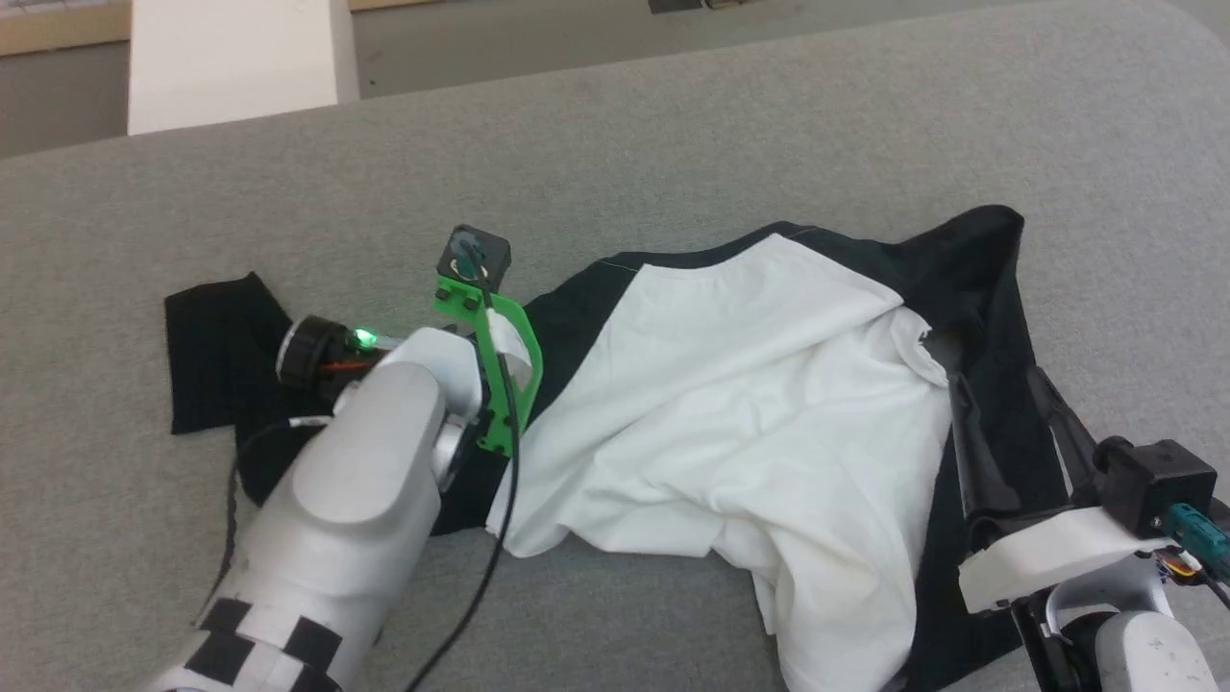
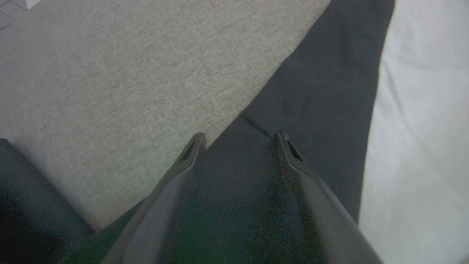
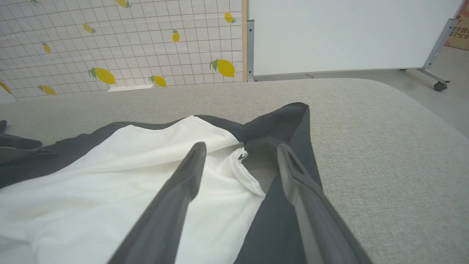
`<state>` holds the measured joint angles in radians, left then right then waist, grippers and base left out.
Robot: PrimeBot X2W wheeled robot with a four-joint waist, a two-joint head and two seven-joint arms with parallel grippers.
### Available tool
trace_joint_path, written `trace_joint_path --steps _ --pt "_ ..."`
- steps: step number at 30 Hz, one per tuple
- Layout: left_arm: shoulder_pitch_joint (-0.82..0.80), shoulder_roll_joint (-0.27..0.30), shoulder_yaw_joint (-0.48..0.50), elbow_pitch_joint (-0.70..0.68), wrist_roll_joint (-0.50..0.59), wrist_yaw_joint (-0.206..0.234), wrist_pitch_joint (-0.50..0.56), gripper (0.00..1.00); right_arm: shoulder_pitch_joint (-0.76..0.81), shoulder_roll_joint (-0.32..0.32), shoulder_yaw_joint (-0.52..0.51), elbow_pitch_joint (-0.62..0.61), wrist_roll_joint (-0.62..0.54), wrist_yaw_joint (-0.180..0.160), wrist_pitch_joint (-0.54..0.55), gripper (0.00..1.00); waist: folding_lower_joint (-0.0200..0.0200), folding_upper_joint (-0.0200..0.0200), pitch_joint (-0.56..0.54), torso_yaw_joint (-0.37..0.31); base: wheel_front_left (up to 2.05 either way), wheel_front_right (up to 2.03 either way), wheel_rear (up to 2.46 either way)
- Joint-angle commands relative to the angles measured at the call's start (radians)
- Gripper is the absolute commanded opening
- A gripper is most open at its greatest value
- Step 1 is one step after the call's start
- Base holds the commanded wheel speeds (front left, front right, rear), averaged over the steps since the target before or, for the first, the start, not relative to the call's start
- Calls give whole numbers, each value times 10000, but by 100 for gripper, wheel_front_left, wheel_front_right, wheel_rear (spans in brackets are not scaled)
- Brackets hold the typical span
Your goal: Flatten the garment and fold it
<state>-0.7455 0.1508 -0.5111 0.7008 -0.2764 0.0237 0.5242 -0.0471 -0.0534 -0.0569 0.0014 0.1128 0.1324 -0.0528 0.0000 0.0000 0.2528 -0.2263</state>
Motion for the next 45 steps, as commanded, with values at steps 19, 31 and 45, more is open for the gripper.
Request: trace_joint_path --steps 19,31,45 --pt "166 -68 328 -66 -1247 -492 1297 0 -404 31 148 155 318 -17 -219 100 0 0 436 -124 0 0 0" --pt "1940 294 1678 -1766 -1932 399 -1629 0 -314 31 -188 -112 80 -17 -3 100 0 0 -233 633 0 0 0" --pt "2944 339 1671 -3732 -2132 458 -2246 0 -3442 -971 -174 1717 -1376 -17 2514 100 0 0 446 1619 0 0 0"
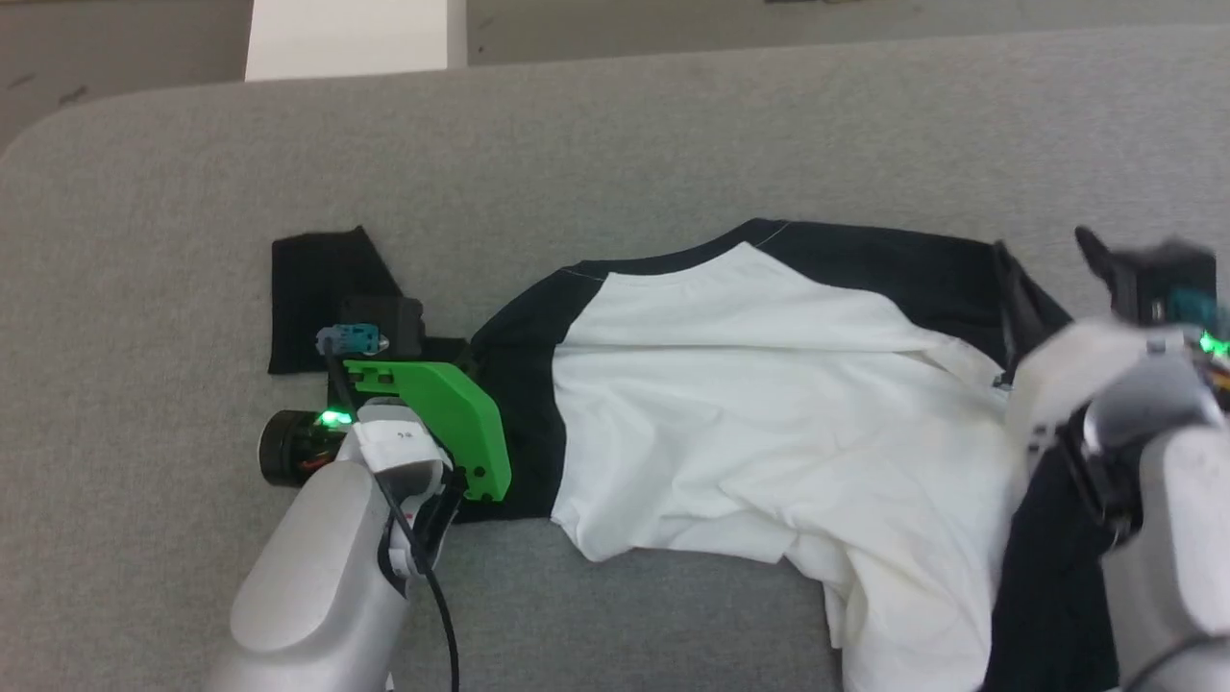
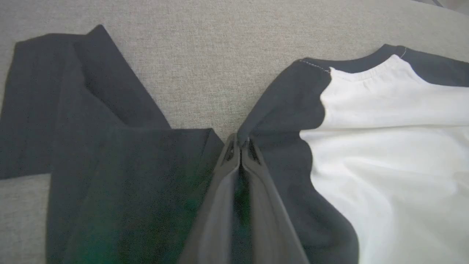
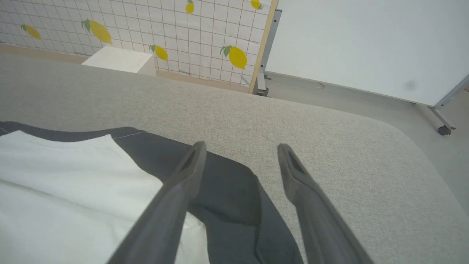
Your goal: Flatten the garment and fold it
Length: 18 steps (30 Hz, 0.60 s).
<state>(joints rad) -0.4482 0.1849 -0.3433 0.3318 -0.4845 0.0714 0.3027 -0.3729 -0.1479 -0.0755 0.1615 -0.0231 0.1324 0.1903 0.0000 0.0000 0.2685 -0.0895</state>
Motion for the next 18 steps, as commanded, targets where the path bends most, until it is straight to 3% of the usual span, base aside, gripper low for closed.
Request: trace_joint_path --steps 1,8,18 --pt "-69 -17 -39 -100 -39 -27 -27 0 -468 -129 29 427 5 -17 312 100 0 0 383 314 0 0 0" --pt "-409 -124 -225 -360 16 -83 -41 0 -2224 -945 645 2693 437 -17 1821 100 0 0 1037 765 0 0 0" --pt "-686 -157 -325 -621 -9 -103 -44 0 -3682 -1774 2210 4374 1378 -17 3728 100 0 0 1663 1107 0 0 0"
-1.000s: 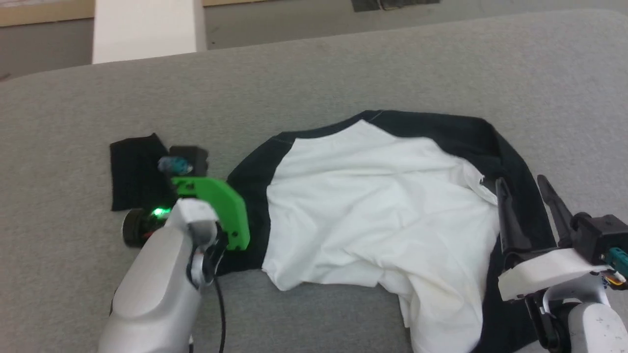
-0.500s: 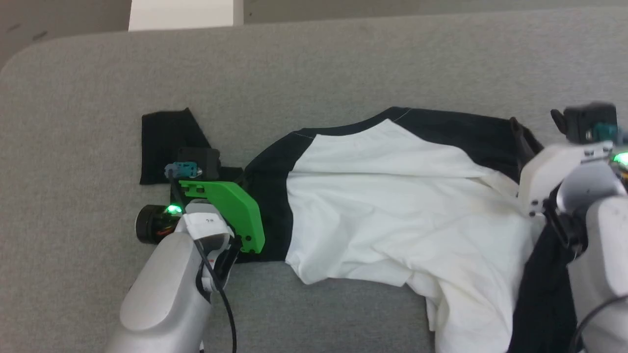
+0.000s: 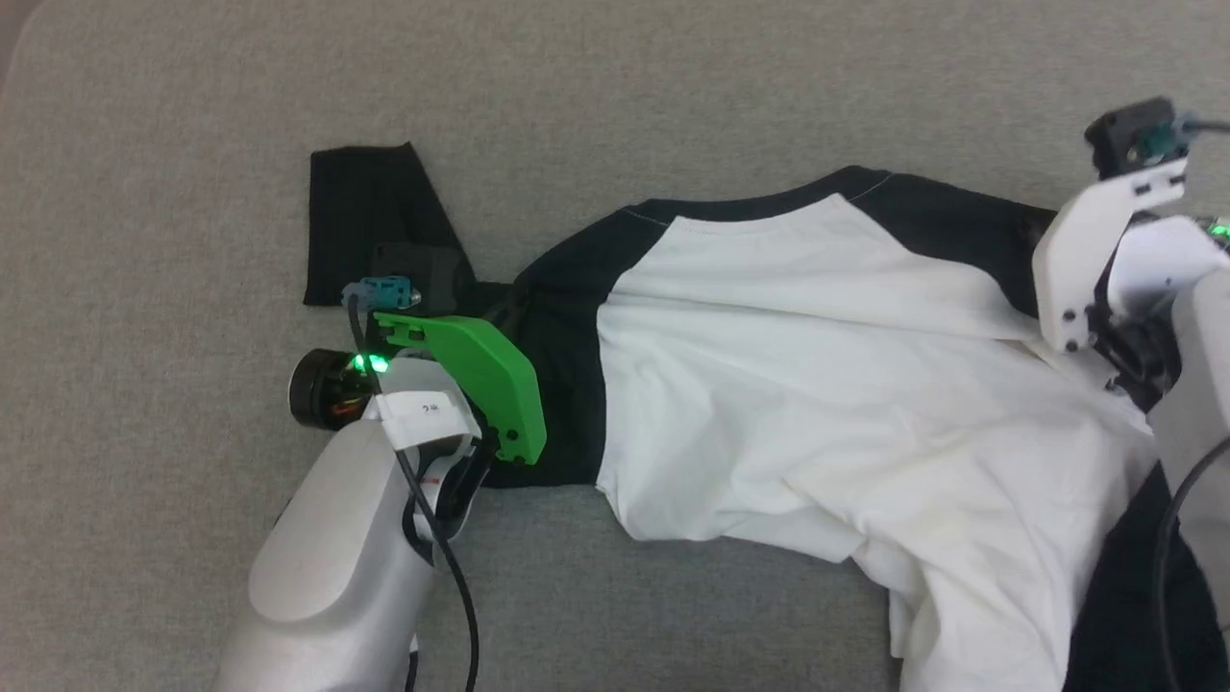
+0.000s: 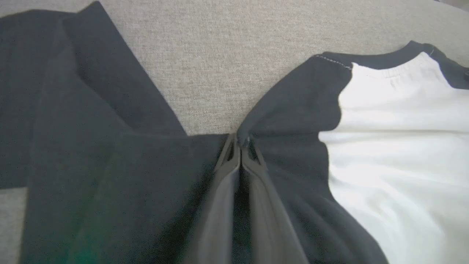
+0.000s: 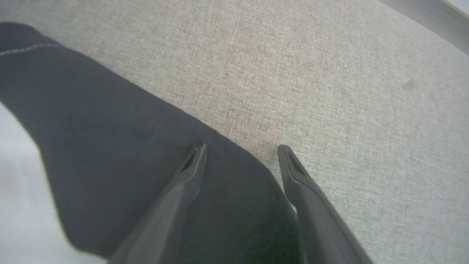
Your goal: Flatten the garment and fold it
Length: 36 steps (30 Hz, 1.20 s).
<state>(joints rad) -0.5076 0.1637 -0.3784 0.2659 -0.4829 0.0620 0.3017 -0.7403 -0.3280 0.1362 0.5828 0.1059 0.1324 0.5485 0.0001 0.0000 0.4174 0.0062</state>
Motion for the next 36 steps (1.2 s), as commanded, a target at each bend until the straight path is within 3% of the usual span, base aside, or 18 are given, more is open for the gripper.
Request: trace_joint_path --steps 1,2,3,4,9,17,23,28,36 --pt "-99 56 21 26 -33 -12 -37 0 -78 21 251 276 278 -17 400 100 -1 0 202 161 0 0 0" --pt "-100 60 14 16 -42 -16 -43 0 -156 5 410 400 531 -17 729 87 -1 0 219 168 0 0 0" --pt "-99 61 4 11 -48 -20 -44 0 -199 -23 578 480 737 -17 1033 29 -1 0 228 175 0 0 0" --pt "-93 59 -12 10 -69 -38 -33 0 -238 -86 785 532 979 -17 1398 0 -1 0 229 178 0 0 0" --pt "-80 90 -60 -15 -179 -178 -35 0 -310 -508 1440 252 1876 -17 2253 0 -1 0 114 119 0 0 0" --pt "-920 119 394 -376 -1296 -1293 -269 0 -740 -1220 1430 -884 1942 -17 994 0 -1 0 -349 -195 0 0 0" --pt "-2426 120 1211 -798 -2659 -1631 73 0 -1486 -1567 1290 -1661 1842 -17 557 0 -1 0 -597 -557 0 0 0" --pt "-4089 677 1559 -824 -2398 -1489 330 0 -2483 -1741 1124 -2179 1720 -17 401 0 -1 0 -355 -864 0 0 0" --pt "-6869 1369 1951 -96 -1081 -762 -325 0 -4607 -1514 393 -2421 1166 -17 -224 0 -1 0 557 -1318 0 0 0"
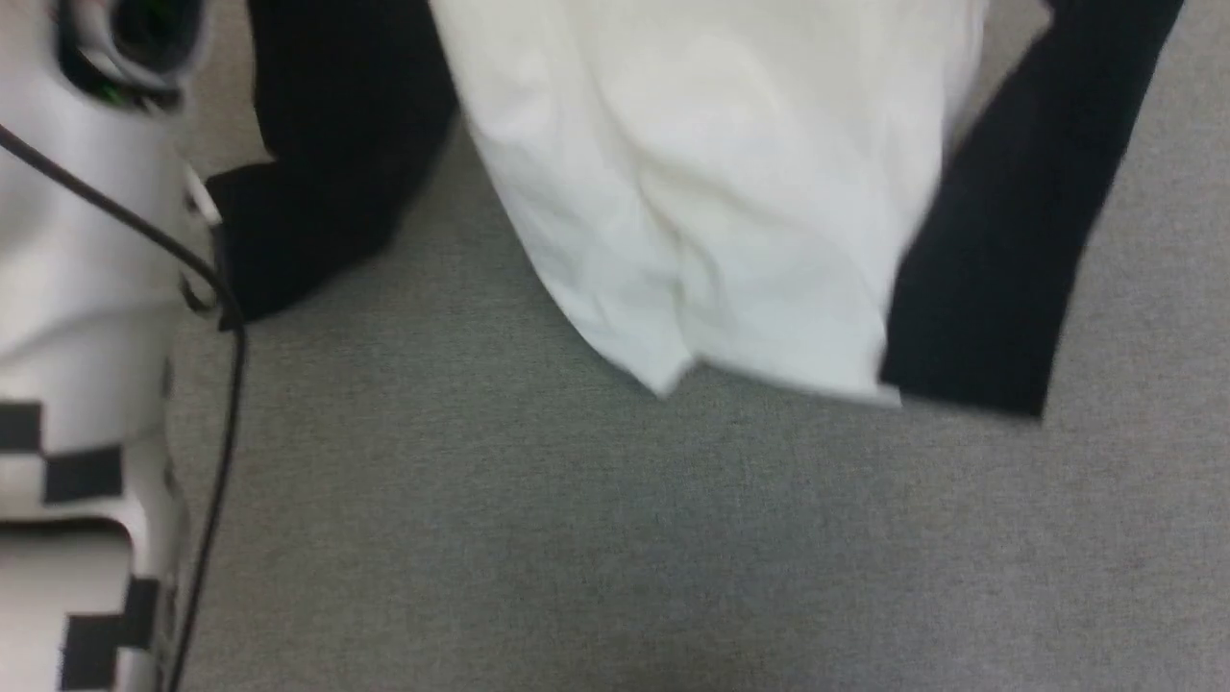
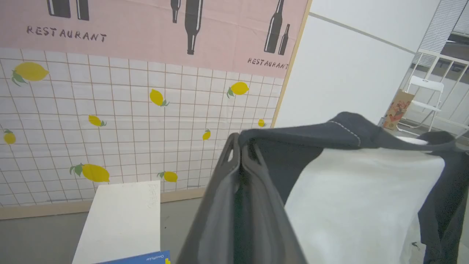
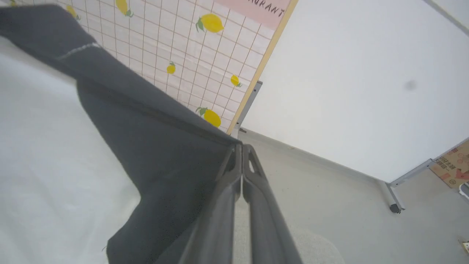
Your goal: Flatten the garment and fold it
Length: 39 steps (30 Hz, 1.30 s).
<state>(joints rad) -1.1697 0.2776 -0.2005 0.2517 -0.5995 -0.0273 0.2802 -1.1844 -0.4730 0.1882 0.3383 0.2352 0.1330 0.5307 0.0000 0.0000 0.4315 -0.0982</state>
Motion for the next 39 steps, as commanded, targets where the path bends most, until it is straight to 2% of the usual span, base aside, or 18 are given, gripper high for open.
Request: trace_joint_path --steps 1,9,16,25,26,27,34,36,39 --pt "-656 311 270 200 235 220 -326 0 -507 40 -315 32 -306 -23 -245 0 0 0 569 -344 0 0 0" --pt "-3131 563 985 1099 867 763 -2233 0 -2807 932 -1863 246 -2182 -23 -2253 0 0 0 1364 -669 0 0 0" --pt "-4007 590 1230 1601 939 691 -3440 0 -3897 1506 -2541 808 -3502 -23 -4119 0 0 0 1521 -633 0 0 0" --pt "-2361 574 912 2555 481 -111 -3164 0 -2570 1662 -1607 2420 -3031 -23 -4629 0 0 0 1276 -415 0 0 0" --pt "-2093 559 799 2600 447 -247 -3093 0 -2337 1640 -1428 2523 -2932 -23 -4719 0 0 0 1183 -385 0 0 0" --pt "-1134 458 324 2567 366 -599 -2898 0 -1445 1596 -920 2636 -2397 -23 -5038 0 0 0 737 -251 0 0 0" --pt "1173 -123 -257 1432 -611 -918 -2573 0 772 1579 -291 1929 -1239 -23 -5234 0 0 0 -496 -1 0 0 0" --pt "1991 -230 -448 802 -863 -947 -2478 0 1581 1584 -274 1474 -976 -23 -5193 100 0 0 -903 88 0 0 0" --pt "3343 -431 -683 -332 -1263 -940 -2277 0 2913 1635 -467 590 -696 -23 -5140 100 0 0 -1557 215 0 0 0"
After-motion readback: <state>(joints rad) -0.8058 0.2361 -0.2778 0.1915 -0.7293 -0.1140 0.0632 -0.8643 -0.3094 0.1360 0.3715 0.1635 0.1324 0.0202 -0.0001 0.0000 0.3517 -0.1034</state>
